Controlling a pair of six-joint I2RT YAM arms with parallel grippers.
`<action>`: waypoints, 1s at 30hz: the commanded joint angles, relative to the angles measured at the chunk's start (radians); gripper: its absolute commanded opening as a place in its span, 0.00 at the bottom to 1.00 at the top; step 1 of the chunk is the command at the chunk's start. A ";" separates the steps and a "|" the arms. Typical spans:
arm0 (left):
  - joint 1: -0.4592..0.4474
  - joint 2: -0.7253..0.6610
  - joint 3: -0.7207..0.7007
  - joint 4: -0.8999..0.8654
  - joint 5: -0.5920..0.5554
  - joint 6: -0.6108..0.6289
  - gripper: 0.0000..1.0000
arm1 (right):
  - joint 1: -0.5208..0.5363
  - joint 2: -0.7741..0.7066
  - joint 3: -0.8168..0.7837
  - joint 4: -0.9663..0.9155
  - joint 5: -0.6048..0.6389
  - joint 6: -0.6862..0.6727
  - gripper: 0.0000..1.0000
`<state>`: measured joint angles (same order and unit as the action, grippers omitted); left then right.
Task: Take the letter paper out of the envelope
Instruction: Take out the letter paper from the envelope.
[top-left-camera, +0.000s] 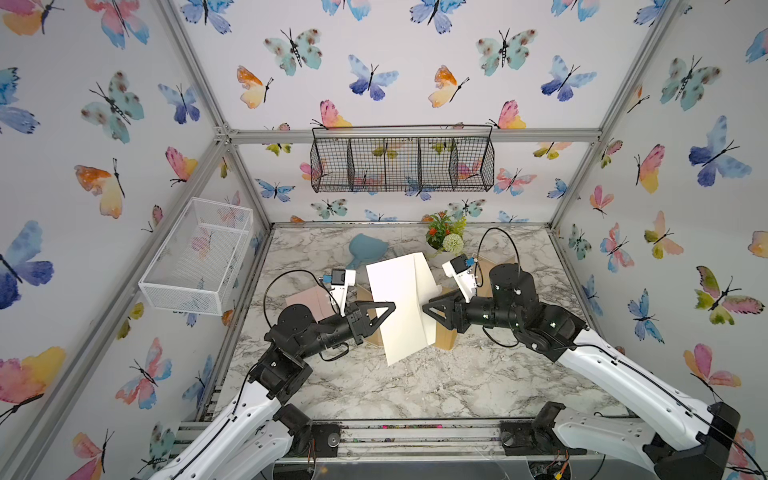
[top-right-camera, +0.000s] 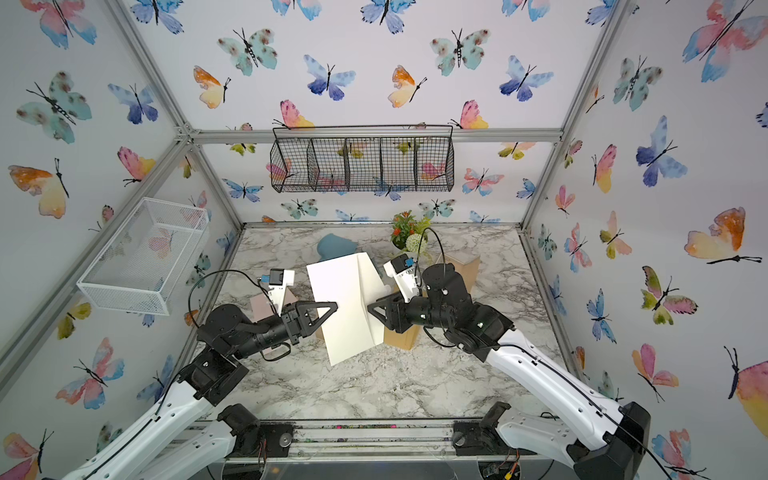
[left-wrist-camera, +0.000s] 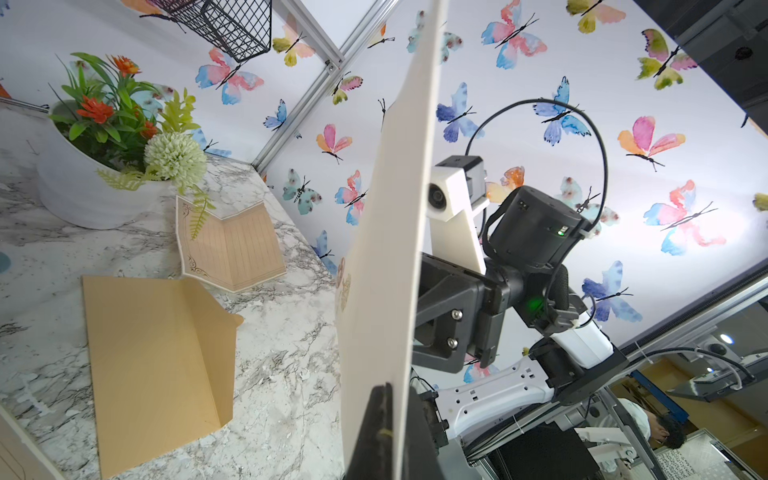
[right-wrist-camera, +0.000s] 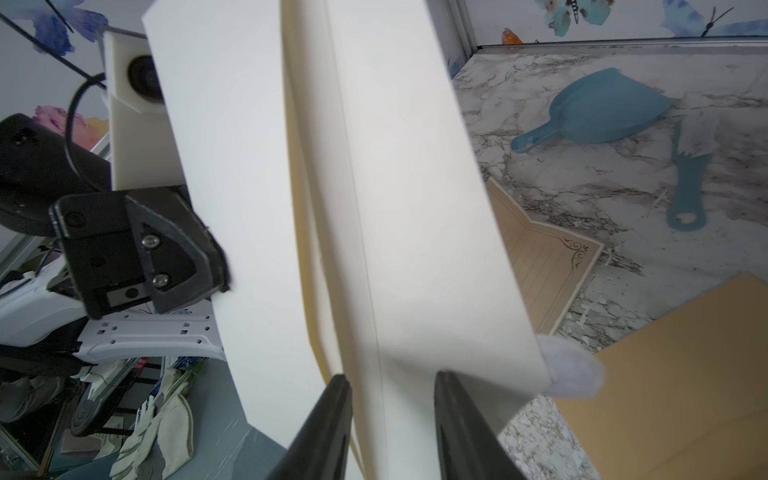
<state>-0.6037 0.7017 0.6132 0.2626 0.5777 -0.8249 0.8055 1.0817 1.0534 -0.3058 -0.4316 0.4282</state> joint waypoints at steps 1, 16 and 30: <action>0.023 -0.017 -0.016 0.092 0.074 -0.046 0.00 | -0.003 -0.021 -0.007 0.070 -0.116 -0.012 0.38; 0.035 -0.030 -0.010 0.096 0.105 -0.060 0.00 | -0.006 0.015 0.005 0.084 -0.143 -0.020 0.37; 0.037 -0.043 0.007 0.089 0.125 -0.066 0.00 | -0.026 0.031 -0.010 0.109 -0.159 -0.030 0.34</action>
<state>-0.5690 0.6815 0.5808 0.3321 0.6537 -0.8875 0.7918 1.1004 1.0534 -0.2241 -0.5835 0.4133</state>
